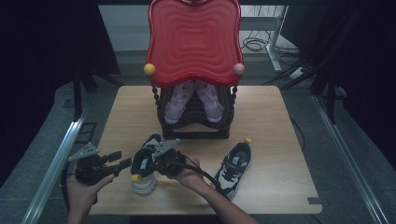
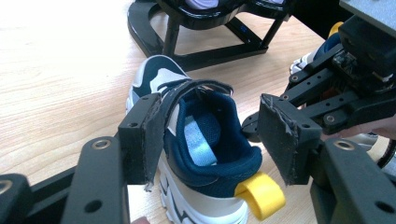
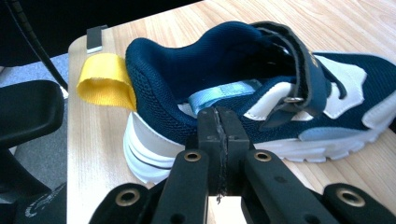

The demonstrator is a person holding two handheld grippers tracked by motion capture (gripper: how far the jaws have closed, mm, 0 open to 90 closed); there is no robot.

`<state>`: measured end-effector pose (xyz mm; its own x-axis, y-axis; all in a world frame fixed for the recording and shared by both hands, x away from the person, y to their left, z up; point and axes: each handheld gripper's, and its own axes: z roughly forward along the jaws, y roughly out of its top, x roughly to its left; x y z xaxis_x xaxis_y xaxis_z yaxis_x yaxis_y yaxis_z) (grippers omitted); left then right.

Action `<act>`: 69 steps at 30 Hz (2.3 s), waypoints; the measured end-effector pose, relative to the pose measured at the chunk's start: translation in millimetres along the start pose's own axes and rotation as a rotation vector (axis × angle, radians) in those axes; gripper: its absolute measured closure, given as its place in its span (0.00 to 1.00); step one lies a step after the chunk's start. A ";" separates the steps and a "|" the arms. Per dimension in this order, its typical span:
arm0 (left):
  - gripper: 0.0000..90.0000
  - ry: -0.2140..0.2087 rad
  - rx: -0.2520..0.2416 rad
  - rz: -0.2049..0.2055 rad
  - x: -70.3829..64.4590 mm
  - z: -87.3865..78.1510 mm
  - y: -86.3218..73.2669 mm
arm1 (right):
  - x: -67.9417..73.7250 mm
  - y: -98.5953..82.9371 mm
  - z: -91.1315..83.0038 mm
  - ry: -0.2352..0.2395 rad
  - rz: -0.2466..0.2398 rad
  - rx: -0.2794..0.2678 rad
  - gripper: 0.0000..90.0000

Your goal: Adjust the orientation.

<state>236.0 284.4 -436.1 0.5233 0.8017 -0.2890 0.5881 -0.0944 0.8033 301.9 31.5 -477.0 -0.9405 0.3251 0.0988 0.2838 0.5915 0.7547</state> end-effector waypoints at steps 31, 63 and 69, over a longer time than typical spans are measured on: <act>0.45 0.003 -0.006 0.003 0.3 -3.3 0.4 | 15.7 13.6 27.5 0.058 0.006 -0.047 1.00; 0.46 0.013 0.012 0.016 2.3 7.8 3.5 | -4.1 -16.4 -71.4 -0.054 0.026 -0.192 1.00; 0.46 0.016 0.015 0.020 1.7 10.2 3.8 | -10.1 -43.4 -107.9 -0.114 0.039 -0.219 1.00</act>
<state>245.4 279.4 -438.8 0.5249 0.8090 -0.2646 0.5873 -0.1192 0.8005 278.9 -77.1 -440.8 -0.8990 0.4329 0.0663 0.2607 0.4072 0.8753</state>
